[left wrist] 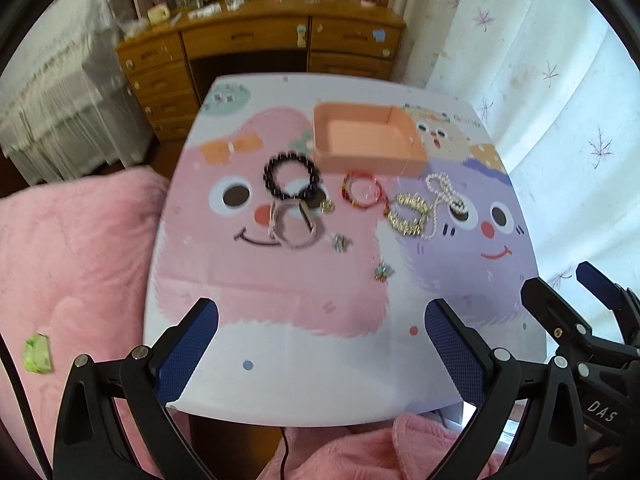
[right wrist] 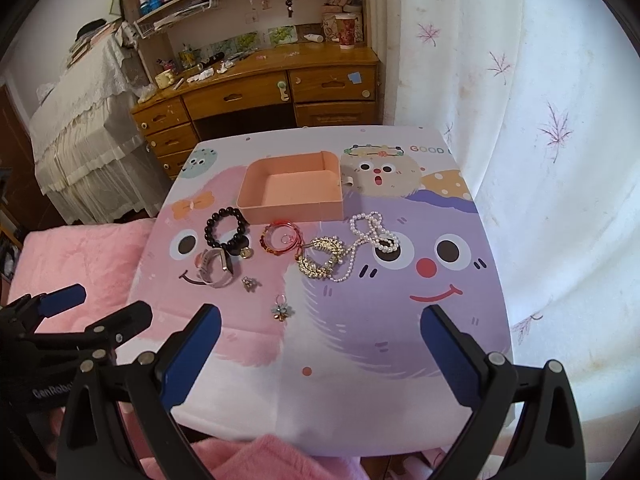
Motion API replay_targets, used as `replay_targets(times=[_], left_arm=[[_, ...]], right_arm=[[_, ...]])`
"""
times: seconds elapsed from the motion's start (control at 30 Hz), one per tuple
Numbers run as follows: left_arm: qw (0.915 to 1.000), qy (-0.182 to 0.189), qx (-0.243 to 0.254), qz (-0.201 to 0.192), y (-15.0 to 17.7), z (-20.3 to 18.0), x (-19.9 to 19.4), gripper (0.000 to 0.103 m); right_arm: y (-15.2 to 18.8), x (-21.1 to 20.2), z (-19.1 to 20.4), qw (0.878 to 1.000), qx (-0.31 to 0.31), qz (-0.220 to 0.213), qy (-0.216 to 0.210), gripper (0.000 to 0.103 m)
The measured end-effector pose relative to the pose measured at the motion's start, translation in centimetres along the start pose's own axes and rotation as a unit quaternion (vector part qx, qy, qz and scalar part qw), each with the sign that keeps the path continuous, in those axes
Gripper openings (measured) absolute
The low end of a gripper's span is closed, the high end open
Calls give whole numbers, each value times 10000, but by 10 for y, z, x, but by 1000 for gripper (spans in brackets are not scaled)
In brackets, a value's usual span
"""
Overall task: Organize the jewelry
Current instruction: 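Grasp the white smartwatch with the left tool while the right tool grasps the flower charm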
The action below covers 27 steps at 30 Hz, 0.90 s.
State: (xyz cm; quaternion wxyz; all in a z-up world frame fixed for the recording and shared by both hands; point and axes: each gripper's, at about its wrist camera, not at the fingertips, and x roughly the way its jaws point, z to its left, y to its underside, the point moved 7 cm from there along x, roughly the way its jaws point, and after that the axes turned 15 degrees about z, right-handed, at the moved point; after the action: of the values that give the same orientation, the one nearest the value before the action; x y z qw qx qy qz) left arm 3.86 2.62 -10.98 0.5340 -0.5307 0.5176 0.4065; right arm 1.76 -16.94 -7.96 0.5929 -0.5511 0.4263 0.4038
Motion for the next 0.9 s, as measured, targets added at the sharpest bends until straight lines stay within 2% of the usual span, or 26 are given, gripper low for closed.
replay_targets(times=[0.17, 0.33, 0.5, 0.73, 0.9], left_arm=[[9998, -127, 89, -116, -4, 23, 39, 102], [9995, 278, -114, -114, -26, 46, 78, 102], [9984, 523, -182, -75, -55, 53, 117, 102], [9980, 481, -387, 105, -92, 48, 166, 102], [9961, 542, -642, 254, -103, 46, 194, 102]], right_arm=[[12, 34, 19, 9994, -344, 16, 63, 100], [19, 69, 42, 9970, -729, -83, 243, 97], [21, 106, 57, 9967, -773, -65, 251, 81], [13, 155, 64, 9972, -656, -96, 341, 72], [9, 186, 65, 9961, -770, 52, 437, 50]])
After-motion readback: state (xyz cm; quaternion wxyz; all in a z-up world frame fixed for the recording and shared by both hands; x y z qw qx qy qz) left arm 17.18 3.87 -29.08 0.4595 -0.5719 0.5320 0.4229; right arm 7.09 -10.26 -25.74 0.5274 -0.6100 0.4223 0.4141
